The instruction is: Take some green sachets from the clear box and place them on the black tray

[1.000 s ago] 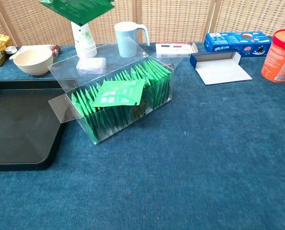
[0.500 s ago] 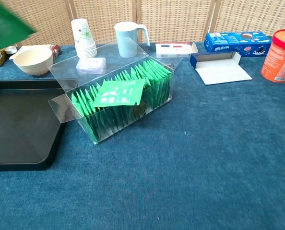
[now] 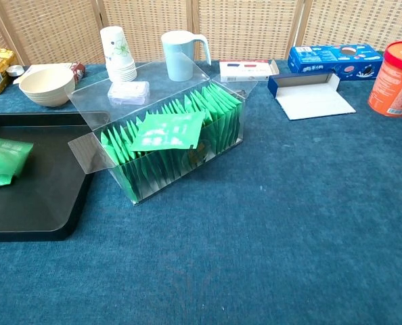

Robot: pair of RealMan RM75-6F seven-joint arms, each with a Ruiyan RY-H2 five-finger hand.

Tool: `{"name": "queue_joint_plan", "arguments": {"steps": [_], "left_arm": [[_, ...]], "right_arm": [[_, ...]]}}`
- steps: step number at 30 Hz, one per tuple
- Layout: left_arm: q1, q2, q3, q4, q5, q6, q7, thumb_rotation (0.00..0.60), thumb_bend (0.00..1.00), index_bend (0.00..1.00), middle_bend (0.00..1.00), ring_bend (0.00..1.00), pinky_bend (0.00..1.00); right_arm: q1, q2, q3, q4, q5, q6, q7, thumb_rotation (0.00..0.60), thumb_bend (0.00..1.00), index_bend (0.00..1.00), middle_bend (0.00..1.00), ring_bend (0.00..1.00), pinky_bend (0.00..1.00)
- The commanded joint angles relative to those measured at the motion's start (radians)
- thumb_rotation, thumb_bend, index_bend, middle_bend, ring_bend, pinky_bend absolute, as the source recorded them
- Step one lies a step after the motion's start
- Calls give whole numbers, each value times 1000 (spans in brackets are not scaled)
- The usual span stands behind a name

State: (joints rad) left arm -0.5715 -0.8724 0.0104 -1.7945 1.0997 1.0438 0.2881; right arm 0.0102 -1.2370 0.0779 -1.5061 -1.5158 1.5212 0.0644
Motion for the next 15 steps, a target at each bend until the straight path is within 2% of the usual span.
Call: {"name": "queue_joint_plan", "arguments": {"steps": [1,8,10,12,15], "left_arm": [[9,-6,-6,-2,-10,6,12,280,179,131,0,0,186],[47,6,-13,-16,-20,44,7,276,176,127,0,0,186],[68,5,-14,-14,-23,68,-5,307,176,127,0,0,186],[106,-22,-15,7,-22,118,-33,381,177,127,0,0,186],[152,-53,-8,25,-20,158,-63,416,177,127,0,0,186]], "right_arm": [[2,1,1,1,2,-1,1,505,390,155,223,244,277],[8,4,3,5,6,-4,4,505,390,152,223,242,277],[12,6,5,6,10,-11,2,505,390,145,222,234,277],[19,10,5,3,16,-25,-7,504,390,135,218,218,277],[27,16,8,-4,18,-33,-27,504,390,125,213,195,264]]}}
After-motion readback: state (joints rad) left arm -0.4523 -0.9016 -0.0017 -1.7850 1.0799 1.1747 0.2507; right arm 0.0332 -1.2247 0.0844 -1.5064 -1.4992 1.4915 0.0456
